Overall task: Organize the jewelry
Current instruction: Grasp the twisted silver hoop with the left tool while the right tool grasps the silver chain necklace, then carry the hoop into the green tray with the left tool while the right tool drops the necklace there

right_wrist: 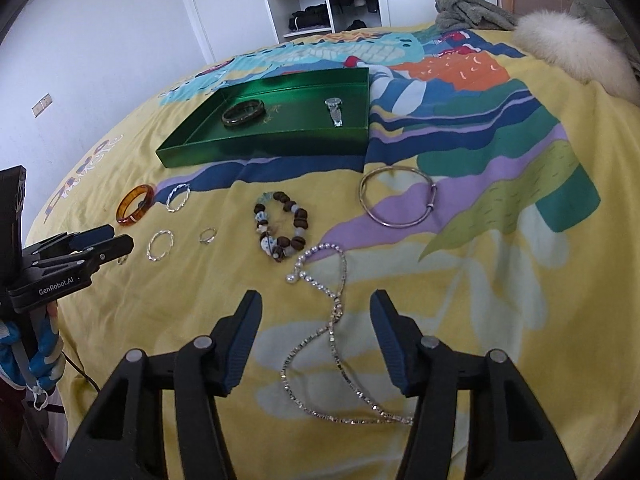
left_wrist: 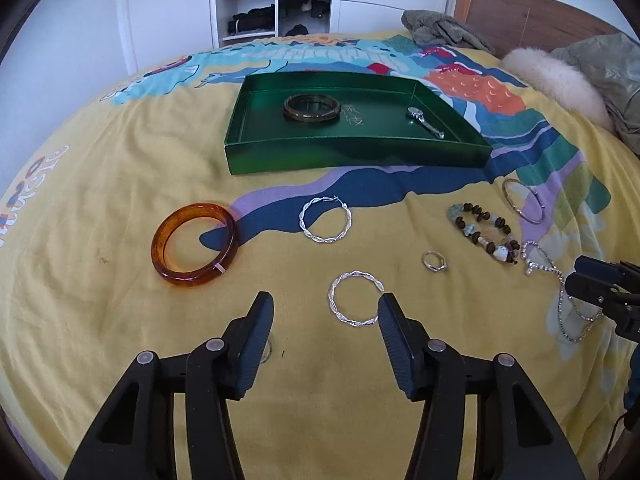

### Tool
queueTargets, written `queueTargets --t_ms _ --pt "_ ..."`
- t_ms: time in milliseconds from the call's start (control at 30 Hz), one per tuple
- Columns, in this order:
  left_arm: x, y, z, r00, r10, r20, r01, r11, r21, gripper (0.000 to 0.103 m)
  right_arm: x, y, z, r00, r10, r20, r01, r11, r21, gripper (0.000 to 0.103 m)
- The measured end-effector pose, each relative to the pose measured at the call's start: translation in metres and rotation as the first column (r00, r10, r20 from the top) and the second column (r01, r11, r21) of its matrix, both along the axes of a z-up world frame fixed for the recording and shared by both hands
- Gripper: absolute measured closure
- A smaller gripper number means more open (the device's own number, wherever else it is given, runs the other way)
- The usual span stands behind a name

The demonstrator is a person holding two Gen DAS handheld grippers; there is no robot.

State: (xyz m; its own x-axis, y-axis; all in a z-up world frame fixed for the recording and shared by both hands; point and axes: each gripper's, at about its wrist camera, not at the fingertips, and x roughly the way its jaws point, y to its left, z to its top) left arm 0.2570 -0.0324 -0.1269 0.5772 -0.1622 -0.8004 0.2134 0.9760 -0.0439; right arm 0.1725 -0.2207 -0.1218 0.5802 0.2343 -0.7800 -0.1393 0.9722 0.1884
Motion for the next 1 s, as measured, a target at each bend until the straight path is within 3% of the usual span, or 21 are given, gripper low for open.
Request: queueTargets --t_ms 133,367,567,667,767,1000 --pt "0.012 -0.003 -0.014 0.999 -0.011 -0.039 0.011 1.0 0.014 0.062 0.008 -0.003 -0.009 1.0 0.001 -0.023 -0.001 1.0 0.006 0.057" --pt "0.022 -0.011 -0.027 0.997 -0.037 -0.07 0.039 0.999 0.034 0.063 0.018 -0.005 -0.025 0.998 0.009 -0.06 -0.009 1.0 0.008 0.061" --pt "0.025 -0.017 -0.033 0.996 -0.049 -0.074 0.053 0.997 0.051 0.065 0.024 0.002 -0.034 0.996 0.039 -0.082 -0.041 0.999 -0.018 0.079" --pt "0.027 -0.017 -0.033 0.995 -0.057 -0.077 0.06 0.997 0.04 0.074 0.026 0.0 -0.037 0.995 0.036 -0.089 -0.038 0.999 -0.021 0.089" --pt "0.027 -0.016 -0.031 0.995 -0.059 -0.075 0.061 0.998 0.025 0.095 0.025 -0.004 -0.035 0.996 0.024 -0.081 -0.025 1.0 -0.015 0.095" --pt "0.017 -0.02 -0.021 0.998 -0.047 -0.03 0.049 0.998 0.043 0.098 0.012 -0.007 -0.021 1.0 -0.004 -0.024 0.004 1.0 0.005 0.099"
